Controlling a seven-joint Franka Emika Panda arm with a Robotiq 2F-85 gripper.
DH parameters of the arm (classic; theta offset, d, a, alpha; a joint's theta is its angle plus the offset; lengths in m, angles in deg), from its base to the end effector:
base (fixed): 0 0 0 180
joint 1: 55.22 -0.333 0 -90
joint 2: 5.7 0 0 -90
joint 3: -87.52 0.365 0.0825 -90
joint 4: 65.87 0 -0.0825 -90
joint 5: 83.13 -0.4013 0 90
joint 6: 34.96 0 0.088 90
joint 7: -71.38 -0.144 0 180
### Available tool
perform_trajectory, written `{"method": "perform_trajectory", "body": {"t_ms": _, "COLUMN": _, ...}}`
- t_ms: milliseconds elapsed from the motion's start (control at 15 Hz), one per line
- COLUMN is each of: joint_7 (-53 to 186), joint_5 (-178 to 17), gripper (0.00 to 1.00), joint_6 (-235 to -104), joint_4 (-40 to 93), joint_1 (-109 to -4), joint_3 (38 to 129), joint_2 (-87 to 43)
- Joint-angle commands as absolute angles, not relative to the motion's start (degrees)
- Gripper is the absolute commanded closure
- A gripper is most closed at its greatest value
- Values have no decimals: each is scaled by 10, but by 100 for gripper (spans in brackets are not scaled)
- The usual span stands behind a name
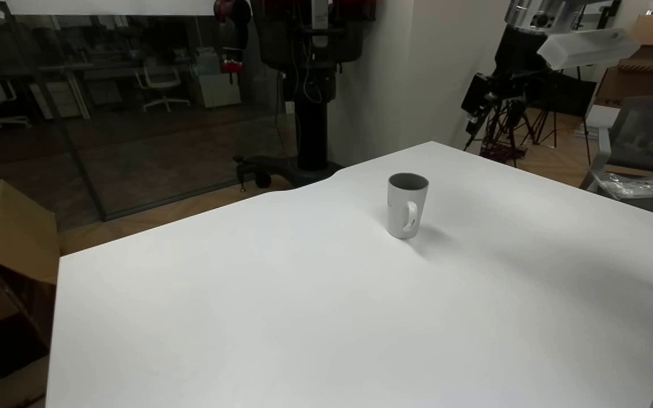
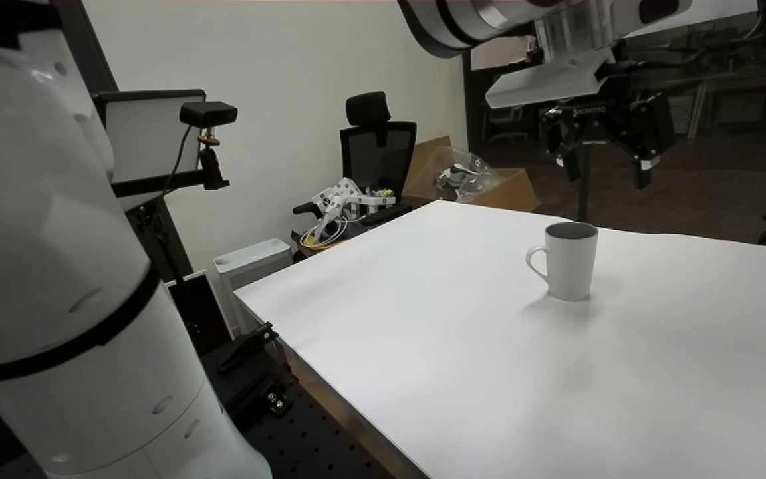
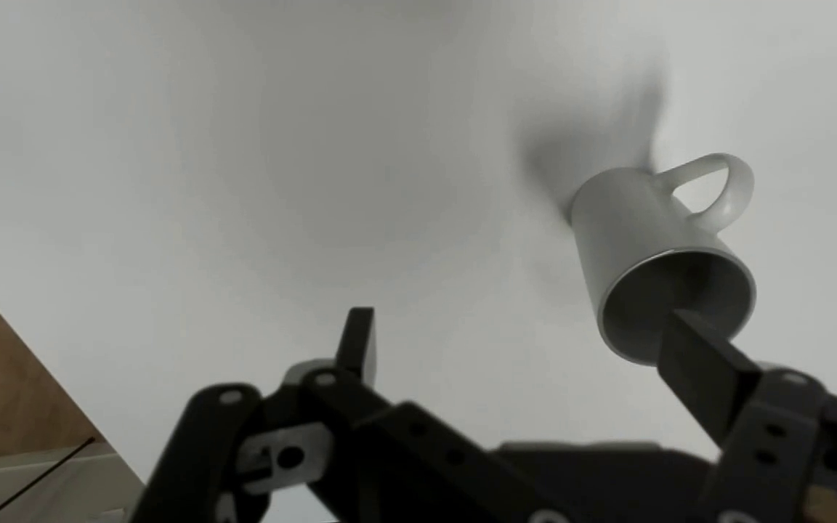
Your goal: Move the mug to the center of the table
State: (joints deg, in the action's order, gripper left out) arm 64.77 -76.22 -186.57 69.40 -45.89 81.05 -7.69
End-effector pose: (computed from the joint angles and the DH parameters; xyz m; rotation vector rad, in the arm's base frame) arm 0.5285 -0.1484 0.3386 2.9932 -0.4396 0.3702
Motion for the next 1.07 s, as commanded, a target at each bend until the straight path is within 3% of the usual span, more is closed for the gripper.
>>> {"method": "perform_trajectory", "body": {"t_ms": 0, "joint_7": 670, "joint_5": -774, "gripper": 0, "joint_6": -1866, "joint_4": 697, "joint_1": -466, "joint_3": 806, "joint_2": -73}}
{"method": "perform_trajectory", "body": {"t_ms": 400, "joint_7": 683, "joint_5": -864, "gripper": 0, "joint_6": -1763, "joint_4": 594, "joint_1": -475, "joint_3": 813, "joint_2": -156}}
{"method": "perform_trajectory", "body": {"t_ms": 1000, "joint_7": 624, "joint_5": -863, "gripper": 0, "joint_6": -1796, "joint_4": 543, "joint_1": -484, "joint_3": 807, "joint_2": -221}}
